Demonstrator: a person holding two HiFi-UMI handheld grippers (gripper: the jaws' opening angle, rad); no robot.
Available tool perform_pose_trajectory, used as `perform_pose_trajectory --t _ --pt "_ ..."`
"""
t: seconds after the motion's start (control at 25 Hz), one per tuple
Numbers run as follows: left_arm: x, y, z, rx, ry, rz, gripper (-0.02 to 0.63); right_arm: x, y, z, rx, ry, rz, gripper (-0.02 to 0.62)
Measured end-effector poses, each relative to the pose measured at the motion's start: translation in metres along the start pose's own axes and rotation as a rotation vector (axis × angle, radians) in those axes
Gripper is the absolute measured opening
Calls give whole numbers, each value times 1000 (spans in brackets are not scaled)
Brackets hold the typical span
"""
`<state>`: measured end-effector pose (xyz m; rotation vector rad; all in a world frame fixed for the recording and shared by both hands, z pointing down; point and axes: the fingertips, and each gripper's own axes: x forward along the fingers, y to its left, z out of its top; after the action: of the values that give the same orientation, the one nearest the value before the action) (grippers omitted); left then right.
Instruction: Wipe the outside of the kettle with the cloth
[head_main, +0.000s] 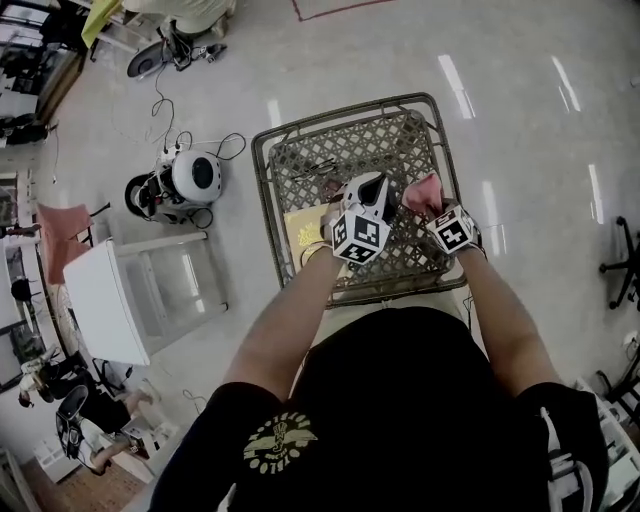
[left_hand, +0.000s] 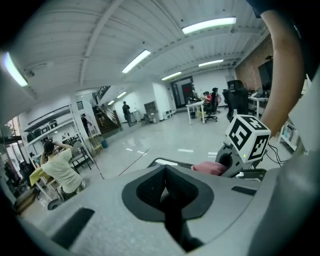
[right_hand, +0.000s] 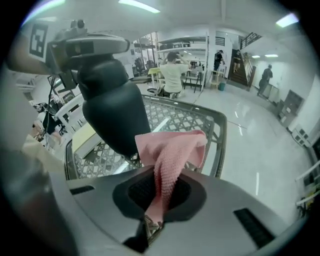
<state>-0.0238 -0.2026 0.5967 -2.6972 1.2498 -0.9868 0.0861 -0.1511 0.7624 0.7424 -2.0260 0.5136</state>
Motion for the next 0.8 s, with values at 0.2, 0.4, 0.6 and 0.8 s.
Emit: perform_pose_trajectory --t 0.2,0.4,0.6,0.8 --pt "4 -3 -1 14 36 -14 5 -9 21 51 -148 -22 9 20" --pt "2 -2 6 -20 41 -47 5 -12 21 82 -225 -4 -3 20" --pt "2 -3 5 -27 38 -63 5 -16 29 104 -352 -7 -21 20" --pt "2 -3 -1 -16 32 -67 5 -21 47 105 -398 -4 -2 20"
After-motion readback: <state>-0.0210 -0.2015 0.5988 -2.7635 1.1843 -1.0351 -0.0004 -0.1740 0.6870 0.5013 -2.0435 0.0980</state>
